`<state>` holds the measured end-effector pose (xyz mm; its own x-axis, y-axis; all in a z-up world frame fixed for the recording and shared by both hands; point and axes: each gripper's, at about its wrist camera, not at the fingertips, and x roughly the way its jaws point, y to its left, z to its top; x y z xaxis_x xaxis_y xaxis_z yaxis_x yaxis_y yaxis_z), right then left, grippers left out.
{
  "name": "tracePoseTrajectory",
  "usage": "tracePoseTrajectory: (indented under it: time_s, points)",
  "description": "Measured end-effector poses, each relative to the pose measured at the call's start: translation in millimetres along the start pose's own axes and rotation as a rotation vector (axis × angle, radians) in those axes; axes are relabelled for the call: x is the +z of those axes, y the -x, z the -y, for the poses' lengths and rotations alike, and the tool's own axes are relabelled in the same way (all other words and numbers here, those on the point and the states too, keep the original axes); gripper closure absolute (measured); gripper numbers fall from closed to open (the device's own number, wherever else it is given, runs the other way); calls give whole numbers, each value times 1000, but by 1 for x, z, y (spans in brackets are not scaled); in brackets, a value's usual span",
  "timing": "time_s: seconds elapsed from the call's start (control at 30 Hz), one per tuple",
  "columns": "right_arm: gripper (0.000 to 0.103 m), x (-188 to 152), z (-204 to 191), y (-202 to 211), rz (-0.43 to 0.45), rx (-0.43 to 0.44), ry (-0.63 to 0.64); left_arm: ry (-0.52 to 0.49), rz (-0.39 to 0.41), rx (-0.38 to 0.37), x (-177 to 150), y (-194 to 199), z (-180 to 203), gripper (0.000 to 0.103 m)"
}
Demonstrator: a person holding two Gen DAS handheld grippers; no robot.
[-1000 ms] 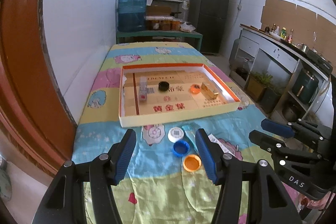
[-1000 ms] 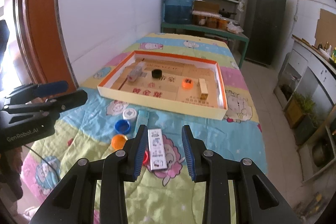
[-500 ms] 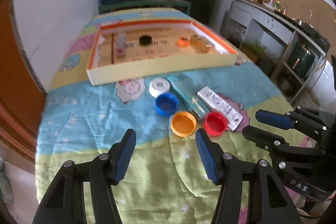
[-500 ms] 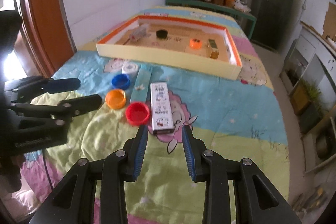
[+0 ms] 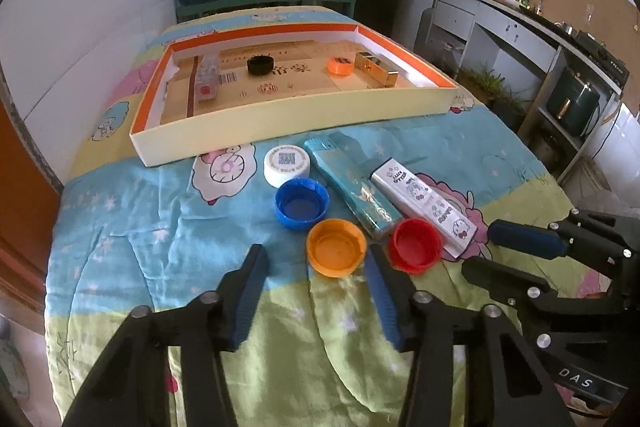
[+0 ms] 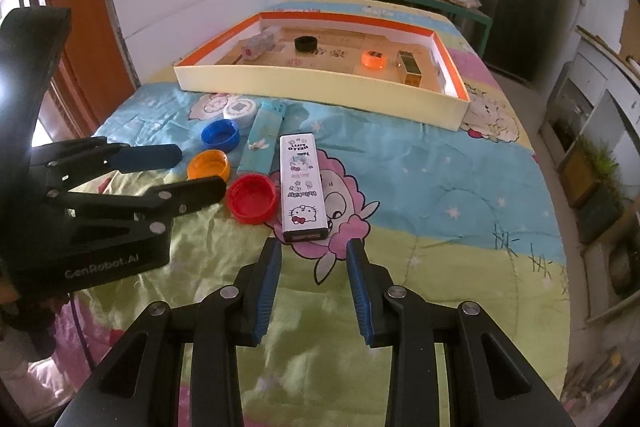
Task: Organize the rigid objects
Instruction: 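Grasp the orange cap with the left tool while the right tool grasps the white printed box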
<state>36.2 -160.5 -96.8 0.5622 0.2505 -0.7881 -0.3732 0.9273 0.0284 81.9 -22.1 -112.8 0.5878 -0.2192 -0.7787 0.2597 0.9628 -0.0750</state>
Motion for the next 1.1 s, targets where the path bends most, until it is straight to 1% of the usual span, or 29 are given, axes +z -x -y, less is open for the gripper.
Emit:
tracePoseTrajectory:
  time_s: [0.07,0.2,0.43,0.63,0.73,1.1]
  points:
    - [69,1,0,-2,-3,2,0,7,4,-3,1,0,-2,66]
    - [69,3,-1,-6,1,1,9,19,7,-6,2,0,-6,72]
    - [69,12,-7,-14,16,0,51,29,7,-30,-1,6,-10,72]
    - [69,26,-15,-25,17,14,95,51,11,-36,-2,11,-16,72]
    - [77,31,-15,-30,10,31,85,59,17,-36,-1,13,-19,72]
    - [78,30,-11,-27,7,51,39,66,43,-55,2,22,-22,72]
